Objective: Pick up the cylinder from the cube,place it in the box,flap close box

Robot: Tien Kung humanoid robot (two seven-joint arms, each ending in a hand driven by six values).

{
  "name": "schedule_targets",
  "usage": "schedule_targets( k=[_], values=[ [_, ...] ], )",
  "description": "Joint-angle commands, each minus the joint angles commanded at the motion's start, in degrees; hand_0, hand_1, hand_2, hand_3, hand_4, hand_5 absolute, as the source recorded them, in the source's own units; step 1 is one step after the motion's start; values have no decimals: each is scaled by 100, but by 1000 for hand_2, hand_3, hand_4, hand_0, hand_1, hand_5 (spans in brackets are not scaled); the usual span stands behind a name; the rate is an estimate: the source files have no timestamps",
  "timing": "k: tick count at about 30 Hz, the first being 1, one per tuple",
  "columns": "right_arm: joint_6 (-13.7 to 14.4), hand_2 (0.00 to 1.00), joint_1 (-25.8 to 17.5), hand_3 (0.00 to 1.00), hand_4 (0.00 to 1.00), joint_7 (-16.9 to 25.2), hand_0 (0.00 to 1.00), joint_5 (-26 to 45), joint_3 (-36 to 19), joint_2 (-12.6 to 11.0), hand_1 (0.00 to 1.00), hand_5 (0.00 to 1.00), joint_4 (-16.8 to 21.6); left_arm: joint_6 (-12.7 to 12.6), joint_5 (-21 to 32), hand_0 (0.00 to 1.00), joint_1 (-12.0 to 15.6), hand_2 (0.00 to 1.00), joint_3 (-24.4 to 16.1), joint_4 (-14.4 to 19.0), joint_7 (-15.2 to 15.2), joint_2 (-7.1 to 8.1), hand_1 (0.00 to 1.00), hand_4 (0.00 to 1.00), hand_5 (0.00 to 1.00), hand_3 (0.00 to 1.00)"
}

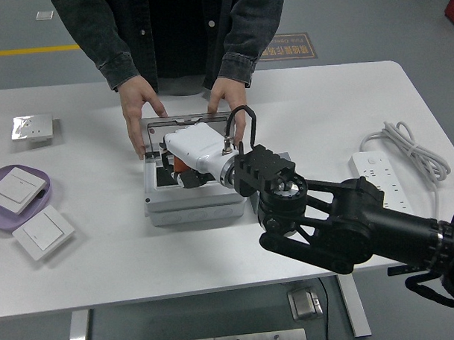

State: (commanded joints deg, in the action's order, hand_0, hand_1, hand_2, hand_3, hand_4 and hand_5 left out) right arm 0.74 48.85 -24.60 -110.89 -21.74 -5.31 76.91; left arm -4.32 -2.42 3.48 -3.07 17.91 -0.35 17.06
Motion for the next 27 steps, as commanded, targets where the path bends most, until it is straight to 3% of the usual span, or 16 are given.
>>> schedule_targets(
  k=[16, 27],
  values=[
    [138, 242, 238, 367, 141, 39, 2, 44, 389, 150, 80, 18, -307, -4, 23, 614, -2, 596, 57, -3, 2, -4, 623, 694, 239, 621],
    [423, 243, 307, 369, 150, 157, 2, 12, 555, 281, 80, 27, -535, -2, 17, 614, 7, 596, 53, -1, 3, -4, 624, 695, 240, 621]
  ],
)
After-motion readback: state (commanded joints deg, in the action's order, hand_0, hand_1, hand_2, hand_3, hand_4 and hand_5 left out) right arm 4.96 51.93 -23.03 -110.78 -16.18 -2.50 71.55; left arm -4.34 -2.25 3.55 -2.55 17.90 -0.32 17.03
